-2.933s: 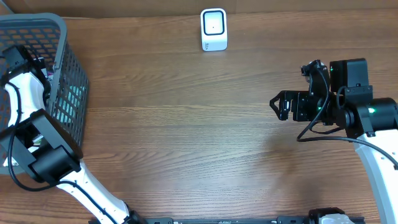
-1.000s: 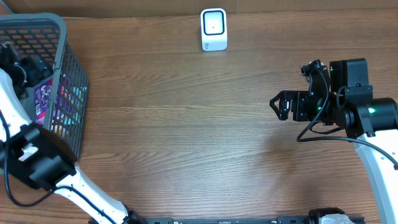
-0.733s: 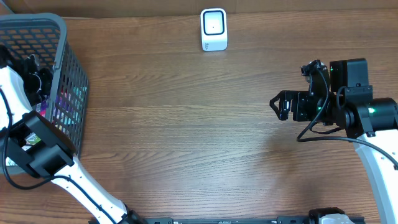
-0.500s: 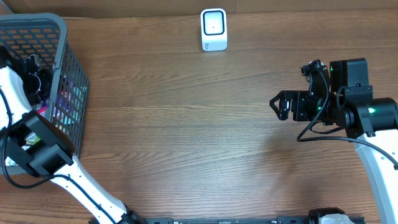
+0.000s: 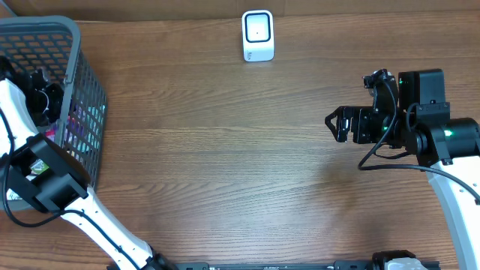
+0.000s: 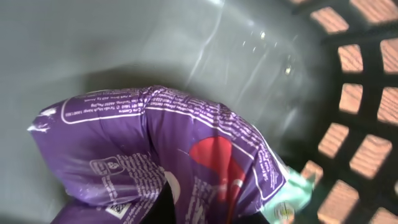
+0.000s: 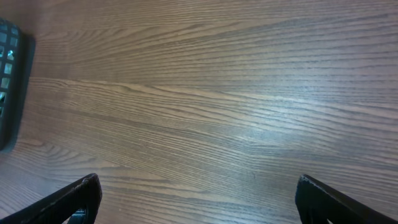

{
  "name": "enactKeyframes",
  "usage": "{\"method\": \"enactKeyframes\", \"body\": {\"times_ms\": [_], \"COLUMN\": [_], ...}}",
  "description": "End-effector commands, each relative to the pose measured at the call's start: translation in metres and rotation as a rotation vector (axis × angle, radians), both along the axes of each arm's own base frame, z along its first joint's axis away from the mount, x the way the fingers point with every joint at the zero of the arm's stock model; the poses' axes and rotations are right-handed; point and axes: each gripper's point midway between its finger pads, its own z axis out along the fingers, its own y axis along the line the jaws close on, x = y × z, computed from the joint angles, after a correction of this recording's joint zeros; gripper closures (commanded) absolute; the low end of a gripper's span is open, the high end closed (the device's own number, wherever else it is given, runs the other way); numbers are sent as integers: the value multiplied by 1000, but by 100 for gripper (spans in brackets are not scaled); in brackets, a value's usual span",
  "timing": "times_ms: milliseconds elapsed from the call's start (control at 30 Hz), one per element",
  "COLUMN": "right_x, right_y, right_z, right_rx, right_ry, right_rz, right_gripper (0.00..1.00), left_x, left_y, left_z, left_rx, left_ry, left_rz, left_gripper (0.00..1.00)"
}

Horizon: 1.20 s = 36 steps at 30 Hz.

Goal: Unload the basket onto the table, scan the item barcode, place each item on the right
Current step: 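Grasp the purple chocolate box in the basket with the left gripper, then lift the purple box out and place it on the table center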

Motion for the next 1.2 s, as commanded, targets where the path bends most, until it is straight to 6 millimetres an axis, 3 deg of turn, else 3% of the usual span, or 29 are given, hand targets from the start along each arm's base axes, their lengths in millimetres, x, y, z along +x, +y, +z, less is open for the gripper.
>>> {"method": "enactKeyframes", "body": {"times_ms": [0,133,300,467,600,733,833,933,1067,1167], "right_x": [1,1,-1,-2,-2,-1,0,0,-1,-2], "right_y": [2,2,1,1,1,0,-6,-10,-12,-11], "right_z": [9,8,7,6,6,6,4,2,1,1], "right_rx": [7,6,5,5,5,-6,-35,-59,-66,-66], "right_ry": [-21,-18,-8,-2,-3,-4,-6,-2,4,4], "right_rz": [5,5,5,5,5,0,-19,-29,-33,-33], "right_gripper": [0,0,0,0,0,0,0,0,0,0], "left_x": [3,9,1,-12,-18,-22,-25,-27,-30,-25], "left_y": [12,19,23,10,-20,-76,-132,-193,-266,-304], "left_z": [28,94,176,246,301,343,356,349,314,282], "left_rx": [24,110,249,312,318,256,191,135,77,84], "left_ry": [-33,-138,-255,-394,-538,-663,-697,-659,-517,-395], "left_rz": [67,68,106,154,129,12,-117,-293,-495,-593], "left_gripper": [96,96,96,96,96,96,96,96,96,96]}}
